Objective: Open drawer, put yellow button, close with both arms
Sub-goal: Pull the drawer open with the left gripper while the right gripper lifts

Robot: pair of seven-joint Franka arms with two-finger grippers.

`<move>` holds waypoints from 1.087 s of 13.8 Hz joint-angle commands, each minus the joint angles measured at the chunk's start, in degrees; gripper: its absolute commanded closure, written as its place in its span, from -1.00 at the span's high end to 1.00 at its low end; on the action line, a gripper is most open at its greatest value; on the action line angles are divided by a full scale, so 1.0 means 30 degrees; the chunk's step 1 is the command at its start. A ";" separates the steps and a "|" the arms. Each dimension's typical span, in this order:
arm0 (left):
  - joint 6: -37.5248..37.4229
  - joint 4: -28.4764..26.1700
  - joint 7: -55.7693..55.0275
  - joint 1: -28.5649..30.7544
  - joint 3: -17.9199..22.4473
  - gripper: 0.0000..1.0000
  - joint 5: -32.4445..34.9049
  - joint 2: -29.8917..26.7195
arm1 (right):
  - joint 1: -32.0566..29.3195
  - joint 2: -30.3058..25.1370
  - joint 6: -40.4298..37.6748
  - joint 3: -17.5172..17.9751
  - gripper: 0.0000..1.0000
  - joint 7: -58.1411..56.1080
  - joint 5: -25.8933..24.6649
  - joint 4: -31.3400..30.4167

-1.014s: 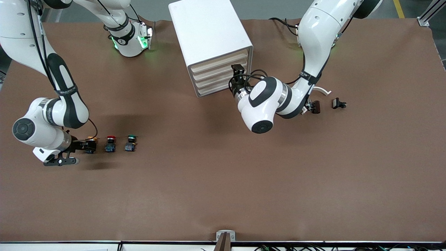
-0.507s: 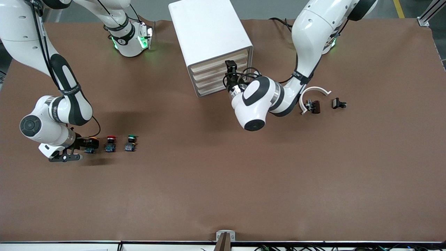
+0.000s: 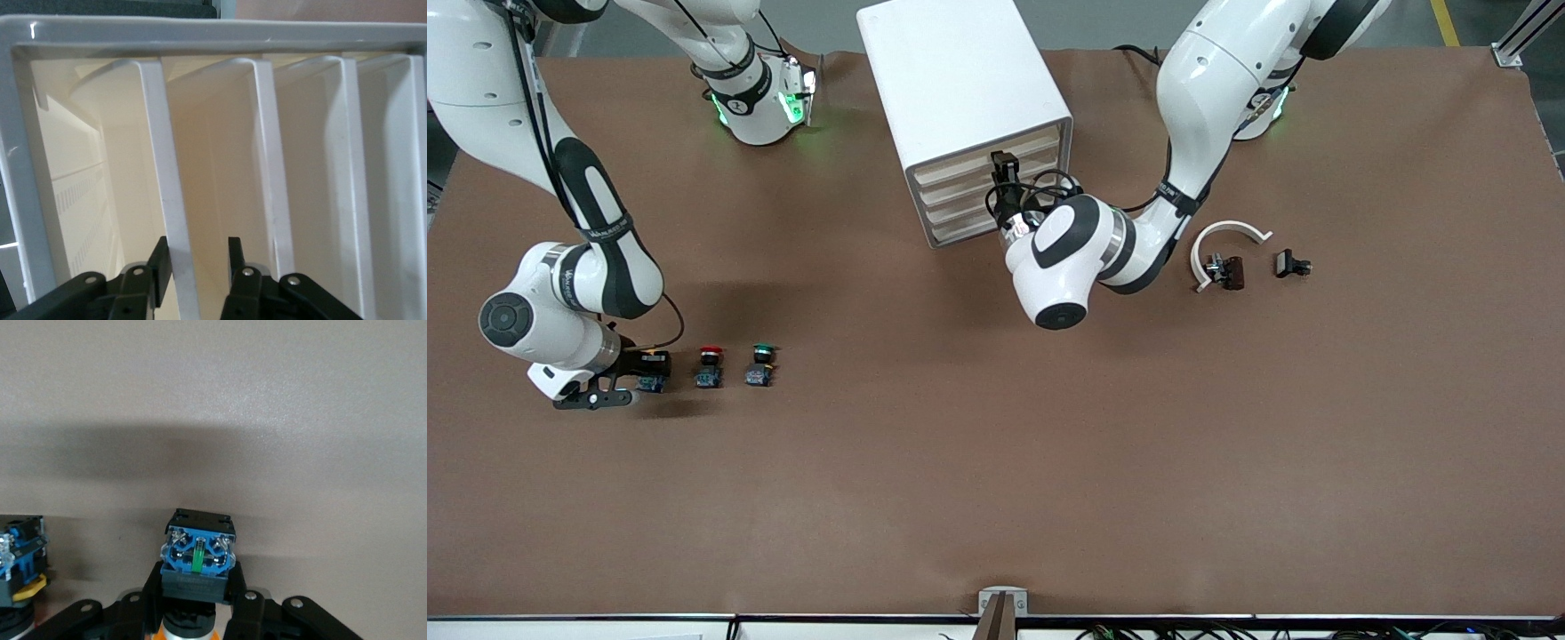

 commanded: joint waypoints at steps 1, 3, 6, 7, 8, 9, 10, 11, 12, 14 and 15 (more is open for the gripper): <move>-0.0228 0.0365 -0.0473 -0.0325 0.0241 -0.77 -0.0013 0.0082 | -0.0213 -0.0400 -0.0167 0.0336 -0.57 0.0166 -0.0222 0.0241; -0.0520 0.0947 -0.0414 -0.0208 0.0329 -0.91 0.1012 0.0110 | 0.0165 -0.1218 -0.1100 0.0365 -0.49 0.0253 -0.0192 0.0328; -0.0492 0.1097 -0.0385 -0.0003 0.0736 -1.00 0.1132 0.0287 | 0.1335 -0.3179 -0.5370 0.0365 -0.53 0.2352 -0.0192 0.0738; -0.0492 0.1330 -0.0356 0.0085 0.1203 -1.00 0.1103 0.0316 | 0.2007 -0.4084 -0.6746 0.0336 -0.54 0.3726 -0.0192 0.0739; -0.0347 0.1448 -0.0298 0.0115 0.1672 -1.00 0.1016 0.0404 | 0.2651 -0.4877 -0.8007 0.0365 -0.55 0.5103 -0.0163 0.0739; -0.0287 0.1797 -0.0297 0.0173 0.2141 -1.00 0.0957 0.0665 | 0.3383 -0.5552 -0.9035 0.0365 -0.56 0.6480 -0.0163 0.0768; -0.0258 0.2236 -0.0384 0.0261 0.2407 -1.00 0.0956 0.1045 | 0.4376 -0.6196 -1.0234 0.0365 -0.56 0.8205 0.0040 0.0827; -0.0228 0.2704 -0.0356 0.0378 0.2873 -1.00 0.0956 0.1339 | 0.5227 -0.6667 -1.1203 0.0365 -0.56 0.9760 0.0303 0.1088; -0.0112 0.2883 -0.0269 0.0553 0.3168 -1.00 0.0956 0.1458 | 0.6077 -0.6962 -1.2141 0.0365 -0.56 1.1283 0.0509 0.1468; 0.0093 0.3176 0.0024 0.1253 0.3259 -1.00 0.0956 0.1459 | 0.7398 -0.7082 -1.4016 0.0366 -0.56 1.4212 0.1879 0.2637; 0.0123 0.3323 0.0054 0.1635 0.3259 -1.00 0.0956 0.1459 | 0.8100 -0.7024 -1.4983 0.0365 -0.56 1.6113 0.2642 0.3282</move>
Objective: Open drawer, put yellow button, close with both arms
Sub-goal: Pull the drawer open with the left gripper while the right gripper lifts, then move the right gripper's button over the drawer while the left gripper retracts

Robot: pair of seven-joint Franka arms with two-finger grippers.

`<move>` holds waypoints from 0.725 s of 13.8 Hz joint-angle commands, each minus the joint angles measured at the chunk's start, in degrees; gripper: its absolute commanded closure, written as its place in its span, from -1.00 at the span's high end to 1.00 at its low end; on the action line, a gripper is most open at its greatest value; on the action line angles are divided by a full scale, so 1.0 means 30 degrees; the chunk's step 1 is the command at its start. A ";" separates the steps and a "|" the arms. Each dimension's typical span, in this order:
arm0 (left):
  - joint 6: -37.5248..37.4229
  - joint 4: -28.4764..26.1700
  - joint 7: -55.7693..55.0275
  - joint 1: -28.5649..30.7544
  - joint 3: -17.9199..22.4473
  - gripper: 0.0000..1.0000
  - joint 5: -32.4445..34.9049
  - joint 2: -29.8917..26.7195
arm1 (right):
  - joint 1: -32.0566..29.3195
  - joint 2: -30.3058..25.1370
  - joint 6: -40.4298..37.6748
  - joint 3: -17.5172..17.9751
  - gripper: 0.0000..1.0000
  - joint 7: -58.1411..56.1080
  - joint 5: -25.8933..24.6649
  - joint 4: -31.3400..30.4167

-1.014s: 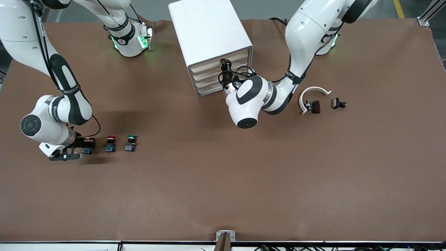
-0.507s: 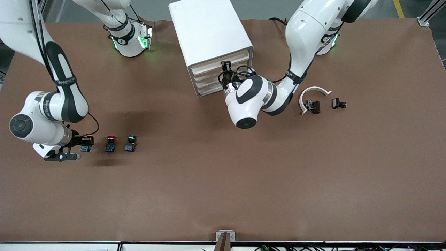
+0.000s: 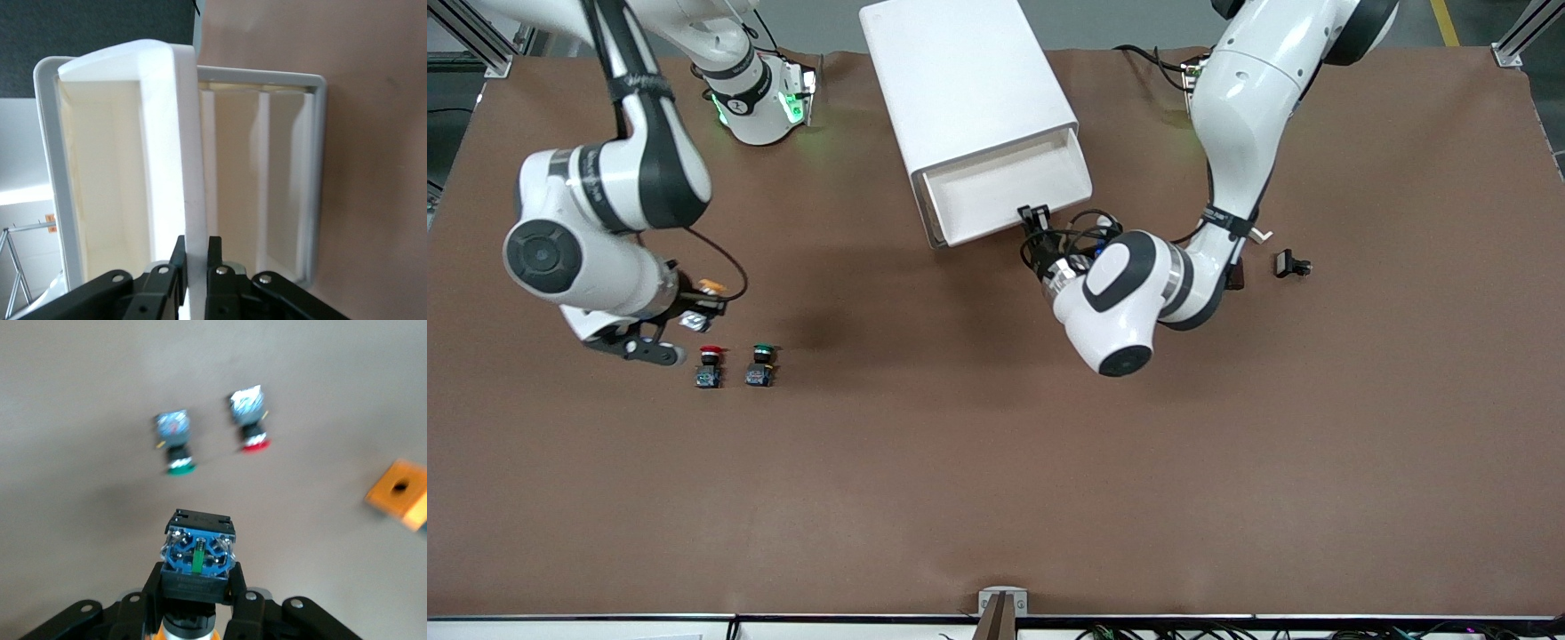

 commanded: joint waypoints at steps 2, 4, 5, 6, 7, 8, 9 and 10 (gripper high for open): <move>0.0881 0.1192 0.0917 0.0627 0.0471 -1.00 0.0687 0.0845 | 0.2719 0.0034 -0.2325 -0.0211 -0.56 0.6110 0.2053 0.1873; 0.1056 0.1193 0.1151 0.0657 0.0471 -1.00 0.0687 0.0758 | 0.4507 0.0121 -0.2416 -0.0211 -0.57 0.9975 0.2581 0.2489; 0.1057 0.1193 0.1210 0.0657 0.0500 -0.96 0.0716 0.0699 | 0.5154 0.0179 -0.2329 -0.0211 -0.58 1.1299 0.2991 0.2753; 0.1057 0.1193 0.1413 0.0657 0.0558 -0.94 0.0890 0.0583 | 0.5712 0.0209 -0.2241 -0.0211 -0.59 1.2588 0.3575 0.2988; 0.1057 0.1193 0.1531 0.0628 0.0559 -0.75 0.0950 0.0524 | 0.6123 0.0238 -0.2240 -0.0211 -0.60 1.3848 0.4190 0.3454; 0.1057 0.1193 0.1620 0.0657 0.0501 -0.26 0.0950 0.0494 | 0.6504 0.0297 -0.2240 -0.0211 -0.60 1.4963 0.4631 0.4068; 0.1028 0.1193 0.1794 0.0686 0.0471 0.27 0.0950 0.0349 | 0.6827 0.0326 -0.2211 -0.0211 -0.60 1.5960 0.4983 0.4451; 0.1028 0.1193 0.2057 0.0773 0.0471 0.74 0.0950 0.0202 | 0.7323 0.0529 -0.2095 -0.0211 -0.60 1.7101 0.5219 0.4861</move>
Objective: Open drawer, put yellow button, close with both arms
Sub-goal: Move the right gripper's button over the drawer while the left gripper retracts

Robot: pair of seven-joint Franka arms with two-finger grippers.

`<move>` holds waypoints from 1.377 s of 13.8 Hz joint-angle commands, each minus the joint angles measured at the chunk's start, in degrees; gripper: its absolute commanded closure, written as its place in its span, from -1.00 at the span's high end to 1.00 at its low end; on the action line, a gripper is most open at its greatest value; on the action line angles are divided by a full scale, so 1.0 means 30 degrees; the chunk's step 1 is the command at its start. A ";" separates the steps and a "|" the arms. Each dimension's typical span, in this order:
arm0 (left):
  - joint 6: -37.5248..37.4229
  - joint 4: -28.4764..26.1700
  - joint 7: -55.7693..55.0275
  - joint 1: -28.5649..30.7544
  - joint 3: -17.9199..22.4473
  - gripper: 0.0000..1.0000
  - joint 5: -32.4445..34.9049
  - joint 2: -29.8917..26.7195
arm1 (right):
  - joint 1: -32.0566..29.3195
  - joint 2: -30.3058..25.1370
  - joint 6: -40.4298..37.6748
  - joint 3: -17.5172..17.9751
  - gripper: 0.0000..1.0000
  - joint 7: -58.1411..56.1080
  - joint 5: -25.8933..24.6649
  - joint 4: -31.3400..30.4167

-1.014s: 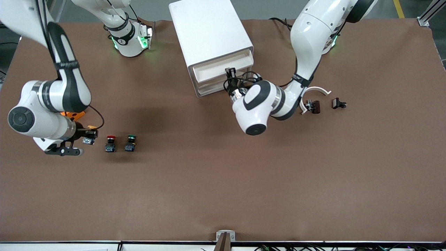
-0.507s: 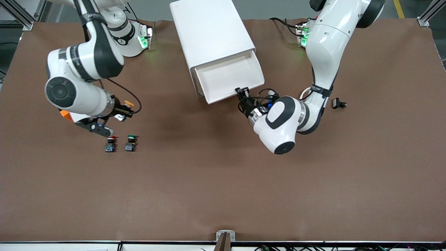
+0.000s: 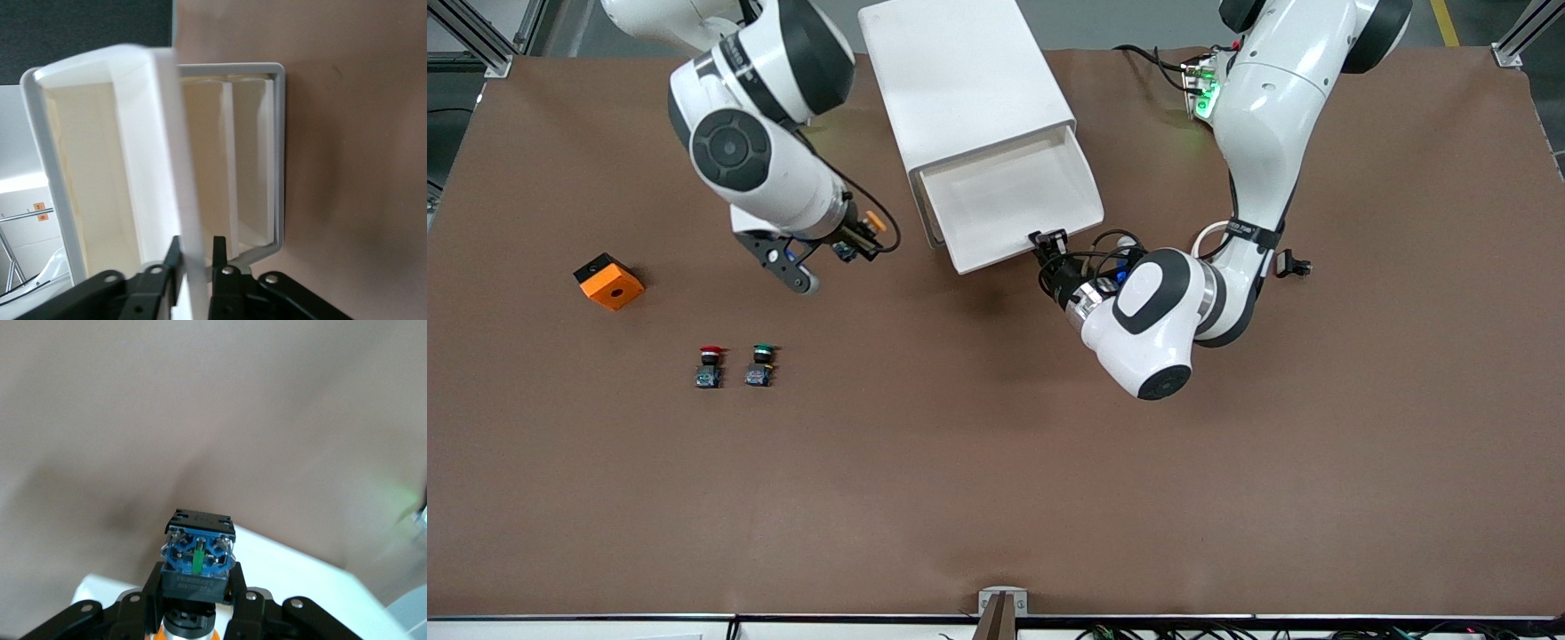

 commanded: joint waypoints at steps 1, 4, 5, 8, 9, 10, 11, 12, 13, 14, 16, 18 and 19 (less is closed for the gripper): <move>0.0380 0.0257 0.1020 0.0186 0.0376 1.00 0.0792 -0.0060 | 0.1010 0.0565 0.0199 -0.0257 -0.60 0.2961 0.0811 0.1621; 0.0350 0.0490 0.1720 0.0743 0.0871 1.00 0.0908 -0.0527 | 0.2502 0.0827 0.1634 -0.0257 -0.60 0.5836 0.0666 0.1712; 0.0350 0.0550 0.2160 0.0802 0.1222 1.00 0.1228 -0.0819 | 0.3117 0.1090 0.1957 -0.0286 -0.60 0.6424 0.0607 0.1741; 0.0379 0.1692 0.5256 0.0803 0.2134 1.00 0.3919 -0.1318 | 0.4320 0.2028 0.3392 -0.0286 -0.60 0.8445 0.0519 0.1975; 0.0408 0.1693 0.7039 0.0861 0.2250 1.00 0.4535 -0.1784 | 0.4788 0.2379 0.3570 -0.0286 -0.60 0.8857 0.0519 0.2034; 0.0495 0.1722 0.8710 0.0862 0.2657 1.00 0.4890 -0.2166 | 0.5199 0.2875 0.3688 -0.0286 -0.60 0.9296 0.0490 0.2382; 0.0583 0.1693 0.9915 0.0862 0.3561 1.00 0.4980 -0.2634 | 0.5435 0.3315 0.3776 -0.0315 -0.60 0.9765 0.0489 0.2705; 0.0642 0.1693 1.0624 0.0775 0.4179 1.00 0.4981 -0.2958 | 0.5611 0.3581 0.3951 -0.0286 -0.59 0.9943 0.0489 0.2766; 0.0643 0.1693 1.1008 0.0803 0.4475 1.00 0.5010 -0.3048 | 0.5874 0.3728 0.4388 -0.0315 -0.60 1.0235 0.0489 0.2767; 0.1136 0.1693 1.1853 0.0774 0.4739 1.00 0.5010 -0.3252 | 0.5935 0.3817 0.4740 -0.0286 -0.59 1.0644 0.0518 0.2767; 0.1990 0.1576 1.4806 0.0716 0.4858 1.00 0.5301 -0.3779 | 0.6372 0.4080 0.5036 -0.0315 -0.59 1.0912 0.0460 0.2767; 0.1990 0.1517 1.7385 0.0657 0.4656 1.00 0.8682 -0.4391 | 0.6463 0.4315 0.5037 -0.0316 -0.56 1.0912 0.0460 0.2796; 0.1990 0.1285 1.8587 0.0628 0.4451 1.00 0.9804 -0.4686 | 0.6463 0.4374 0.5008 -0.0344 -0.56 1.0912 0.0431 0.2796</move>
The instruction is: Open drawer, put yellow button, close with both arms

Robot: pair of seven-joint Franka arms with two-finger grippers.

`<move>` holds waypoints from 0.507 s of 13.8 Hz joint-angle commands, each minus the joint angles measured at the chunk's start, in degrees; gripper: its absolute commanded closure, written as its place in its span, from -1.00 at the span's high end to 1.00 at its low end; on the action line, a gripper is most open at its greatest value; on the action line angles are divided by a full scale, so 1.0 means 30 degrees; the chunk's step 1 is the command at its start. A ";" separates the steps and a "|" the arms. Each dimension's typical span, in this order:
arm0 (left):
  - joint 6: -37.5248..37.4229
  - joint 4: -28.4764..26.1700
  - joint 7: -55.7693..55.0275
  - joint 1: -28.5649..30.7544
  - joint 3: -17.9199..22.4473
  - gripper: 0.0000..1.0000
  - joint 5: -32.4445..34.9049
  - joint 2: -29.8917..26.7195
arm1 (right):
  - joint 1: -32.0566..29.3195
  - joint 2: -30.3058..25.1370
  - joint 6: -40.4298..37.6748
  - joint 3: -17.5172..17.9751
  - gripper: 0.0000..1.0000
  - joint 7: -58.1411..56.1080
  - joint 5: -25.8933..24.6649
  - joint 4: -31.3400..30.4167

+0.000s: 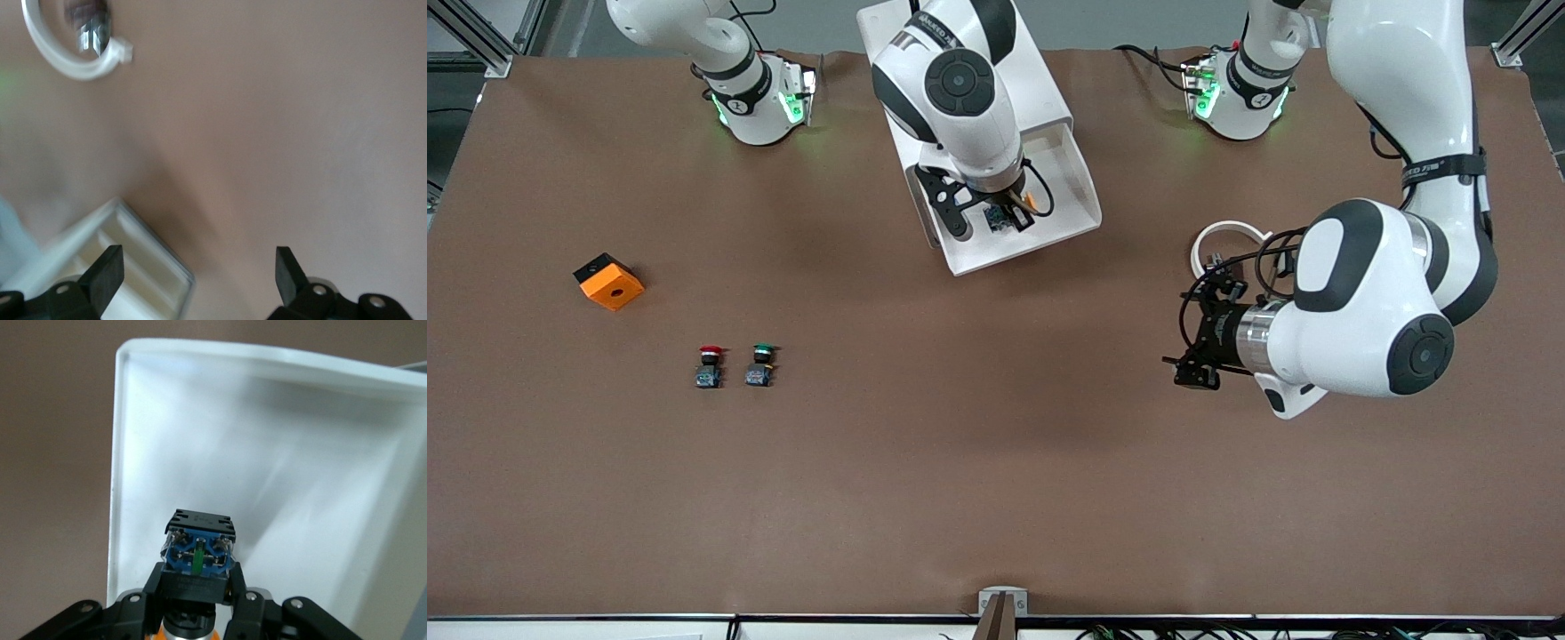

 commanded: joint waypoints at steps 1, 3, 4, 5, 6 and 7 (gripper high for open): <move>0.0235 -0.0753 0.2646 -0.0274 -0.0259 1.00 0.2485 -0.1341 | 0.0269 0.0375 -0.0129 -0.0283 -0.56 0.0395 -0.0089 0.0584; 0.0409 -0.0754 0.3235 -0.0099 -0.0260 1.00 0.2635 -0.1637 | 0.0298 0.0404 -0.0158 -0.0253 -0.44 0.0395 -0.0236 0.0584; 0.0440 -0.0812 0.4456 -0.0156 -0.0289 1.00 0.2636 -0.1754 | 0.0298 0.0404 -0.0129 -0.0253 -0.33 0.0366 -0.0208 0.0584; 0.0643 -0.0987 0.6180 -0.0273 -0.0260 1.00 0.2636 -0.1871 | 0.0298 0.0375 -0.0158 -0.0253 -0.02 0.0366 -0.0207 0.0584; 0.0848 -0.1104 0.7328 -0.0274 -0.0289 1.00 0.2636 -0.1901 | 0.0298 0.0404 -0.0158 -0.0253 0.61 0.0366 -0.0178 0.0584; 0.0995 -0.1193 0.8007 -0.0303 -0.0289 1.00 0.2636 -0.1901 | 0.0298 0.0375 -0.0158 -0.0253 1.00 0.0366 -0.0178 0.0613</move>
